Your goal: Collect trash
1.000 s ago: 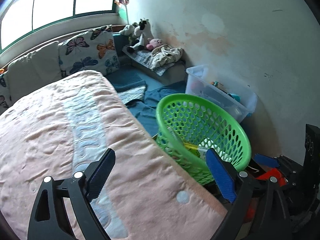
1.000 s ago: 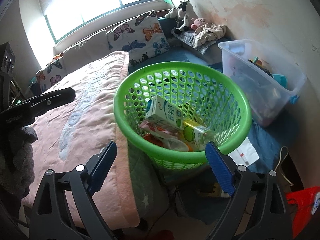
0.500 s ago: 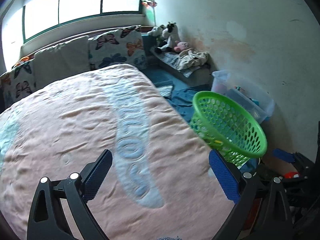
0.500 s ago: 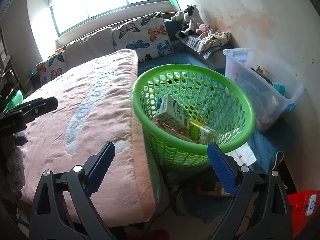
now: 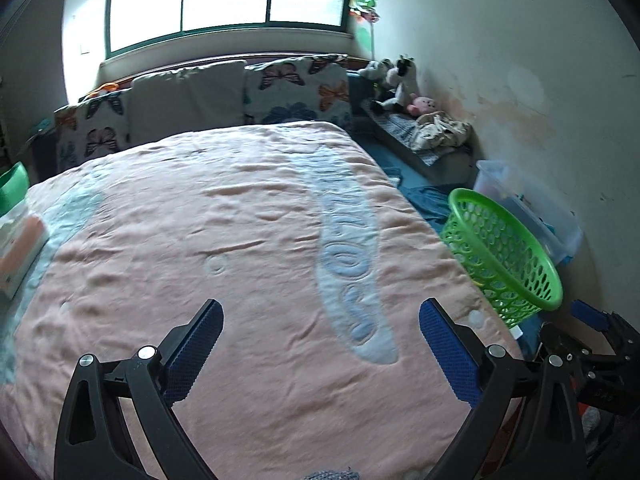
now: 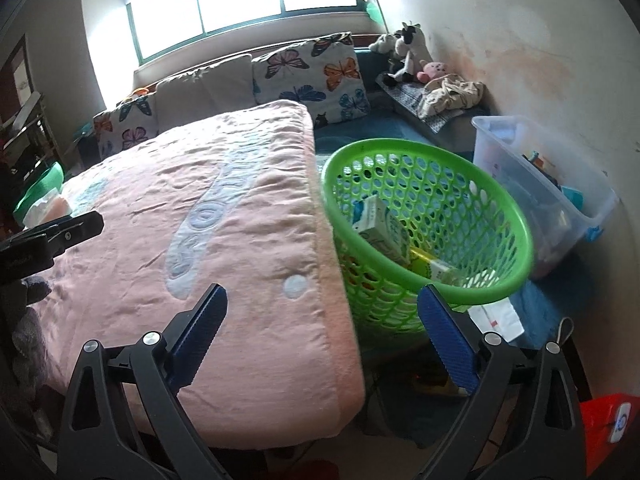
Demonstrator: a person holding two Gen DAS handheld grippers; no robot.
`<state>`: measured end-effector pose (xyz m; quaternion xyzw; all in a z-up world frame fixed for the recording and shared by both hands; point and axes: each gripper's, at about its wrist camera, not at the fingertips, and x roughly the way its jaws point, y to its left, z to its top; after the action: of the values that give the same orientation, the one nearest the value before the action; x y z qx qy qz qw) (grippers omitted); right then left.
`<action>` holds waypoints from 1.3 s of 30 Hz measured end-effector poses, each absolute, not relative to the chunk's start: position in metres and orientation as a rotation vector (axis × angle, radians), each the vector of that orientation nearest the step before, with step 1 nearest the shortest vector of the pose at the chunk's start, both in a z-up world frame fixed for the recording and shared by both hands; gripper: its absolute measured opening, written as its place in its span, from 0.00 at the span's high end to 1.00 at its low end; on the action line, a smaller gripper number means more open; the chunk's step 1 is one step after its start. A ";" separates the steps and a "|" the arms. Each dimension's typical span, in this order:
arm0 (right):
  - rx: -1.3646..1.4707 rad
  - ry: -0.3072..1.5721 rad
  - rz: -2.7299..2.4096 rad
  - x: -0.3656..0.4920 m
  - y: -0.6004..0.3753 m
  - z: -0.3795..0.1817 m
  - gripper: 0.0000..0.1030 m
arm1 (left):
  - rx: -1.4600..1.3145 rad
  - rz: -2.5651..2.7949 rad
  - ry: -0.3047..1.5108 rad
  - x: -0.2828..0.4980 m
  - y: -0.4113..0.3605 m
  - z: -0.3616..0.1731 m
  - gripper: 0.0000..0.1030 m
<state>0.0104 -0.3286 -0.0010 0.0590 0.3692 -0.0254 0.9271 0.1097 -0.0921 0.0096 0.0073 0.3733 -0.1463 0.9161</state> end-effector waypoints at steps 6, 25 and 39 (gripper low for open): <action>0.119 0.754 -0.032 0.010 -0.317 -0.001 0.08 | -0.013 -0.252 0.757 0.097 -0.076 0.011 0.07; 0.109 0.750 0.019 0.008 -0.300 -0.004 0.08 | 0.005 -0.155 0.725 0.075 -0.058 0.010 0.07; 0.081 0.745 0.054 0.013 -0.289 -0.003 0.08 | -0.014 -0.118 0.732 0.073 -0.045 0.008 0.07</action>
<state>0.0126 -0.2894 -0.0027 0.0397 0.3637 0.0264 0.9303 0.0726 -0.0452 0.0078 -0.0068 0.3578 -0.0577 0.9320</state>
